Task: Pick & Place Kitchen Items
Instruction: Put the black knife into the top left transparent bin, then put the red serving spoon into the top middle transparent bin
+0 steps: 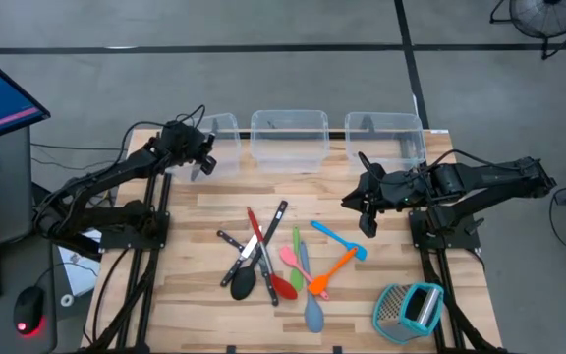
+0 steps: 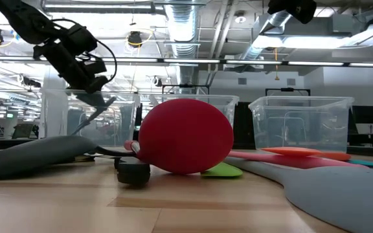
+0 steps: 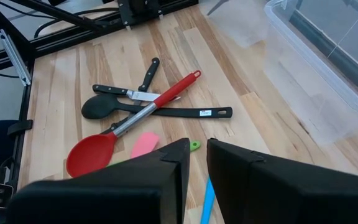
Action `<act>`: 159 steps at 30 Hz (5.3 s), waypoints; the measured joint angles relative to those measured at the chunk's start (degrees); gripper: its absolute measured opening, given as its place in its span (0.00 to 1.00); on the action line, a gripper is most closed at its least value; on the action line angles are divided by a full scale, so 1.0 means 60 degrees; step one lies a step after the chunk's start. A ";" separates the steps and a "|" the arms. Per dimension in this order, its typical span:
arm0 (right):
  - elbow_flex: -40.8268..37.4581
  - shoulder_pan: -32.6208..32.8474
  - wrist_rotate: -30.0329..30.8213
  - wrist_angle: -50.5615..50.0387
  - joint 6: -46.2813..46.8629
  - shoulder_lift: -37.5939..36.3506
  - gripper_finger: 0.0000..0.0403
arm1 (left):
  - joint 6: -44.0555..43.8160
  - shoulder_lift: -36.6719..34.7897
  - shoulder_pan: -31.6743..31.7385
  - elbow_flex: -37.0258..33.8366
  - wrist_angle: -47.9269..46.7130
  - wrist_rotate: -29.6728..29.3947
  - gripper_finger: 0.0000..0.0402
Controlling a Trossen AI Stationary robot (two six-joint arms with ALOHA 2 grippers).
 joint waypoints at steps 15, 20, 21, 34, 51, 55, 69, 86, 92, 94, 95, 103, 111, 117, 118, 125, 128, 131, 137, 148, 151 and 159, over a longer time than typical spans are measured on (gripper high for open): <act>0.0000 -0.0001 0.0262 0.0124 0.0255 0.0000 0.13 | 0.0015 -0.0002 0.0000 0.0004 0.0043 0.0070 0.33; 0.0000 0.0003 0.0259 0.0133 0.0255 0.0000 0.13 | 0.0031 -0.0284 0.0000 0.0004 0.0034 0.0046 0.50; 0.0000 0.0002 0.0259 0.0131 0.0255 0.0000 0.13 | 0.0021 -0.0394 0.0000 0.0004 0.0043 0.0040 0.54; 0.0000 -0.0001 0.0235 0.0127 0.0234 0.0000 0.13 | -0.0513 -0.2631 -0.0004 0.0292 -0.0014 0.1043 0.60; 0.0000 0.0000 0.0233 0.0124 0.0153 0.0000 0.13 | -0.0688 -0.2610 -0.0007 0.0619 -0.0369 0.1250 0.45; 0.0000 0.0002 0.0233 0.0127 0.0153 0.0000 0.13 | -0.0500 -0.1883 0.0000 0.0616 -0.0316 0.1166 0.43; -0.0001 0.0010 0.0219 0.0109 0.0160 0.0000 0.13 | -0.0433 -0.0761 -0.0304 0.0616 -0.0522 0.1007 0.43; 0.0000 -0.0052 0.0224 0.0064 0.0178 0.0000 0.13 | -0.0483 -0.1057 -0.0630 0.0612 -0.0931 0.1007 0.68; -0.0003 -0.0052 0.0226 0.0065 0.0178 0.0000 0.13 | -0.0474 -0.1175 -0.0630 0.0605 -0.0922 0.1007 0.68; -0.0004 -0.0052 0.0226 0.0062 0.0175 0.0000 0.13 | -0.0474 -0.1284 -0.0630 0.0605 -0.0907 0.1010 0.68; -0.0001 -0.0056 0.0226 0.0064 0.0175 0.0000 0.13 | -0.0474 -0.1354 -0.0630 0.0605 -0.0930 0.1008 0.68; -0.0001 -0.0064 0.0229 0.0062 0.0153 0.0000 0.13 | -0.0869 -0.2994 -0.0630 0.0605 -0.0873 0.1531 0.66; -0.0002 -0.0070 0.0229 0.0063 0.0149 0.0000 0.13 | -0.1913 -0.5275 -0.1044 0.0605 -0.0360 0.4042 0.59; -0.0004 -0.0067 0.0229 0.0066 0.0153 0.0000 0.13 | -0.2872 -0.6190 -0.2056 0.0608 0.0631 0.6410 0.57; -0.0004 -0.0067 0.0229 0.0065 0.0153 0.0000 0.13 | -0.3093 -0.6235 -0.2290 0.0608 0.0784 0.6631 0.57; -0.0002 -0.0059 0.0229 0.0066 0.0153 0.0000 0.13 | -0.3505 -0.5901 -0.4435 0.0608 0.1069 0.6894 0.59; 0.0000 -0.0059 0.0229 0.0066 0.0153 0.0000 0.13 | -0.3311 -0.5530 -0.5458 0.0608 0.1088 0.6561 0.58; -0.0004 -0.0059 0.0229 0.0066 0.0153 0.0000 0.13 | -0.3289 -0.5025 -0.6402 0.0608 0.1153 0.5966 0.58; 0.0000 -0.0059 0.0229 0.0066 0.0157 0.0000 0.13 | -0.3244 -0.3709 -0.7926 0.0608 0.1937 0.4488 0.58; -0.0004 -0.0037 0.0215 0.0062 0.0160 0.0000 0.13 | -0.2940 -0.1903 -0.9286 0.1851 0.2276 0.3134 0.58; -0.0001 -0.0041 0.0209 0.0063 0.0160 0.0000 0.13 | -0.2894 -0.1524 -0.9448 0.2275 0.2205 0.2979 0.58; -0.0001 -0.0041 0.0197 0.0062 0.0182 0.0000 0.13 | -0.2470 -0.1025 -0.9486 0.2677 -0.0229 0.1862 0.58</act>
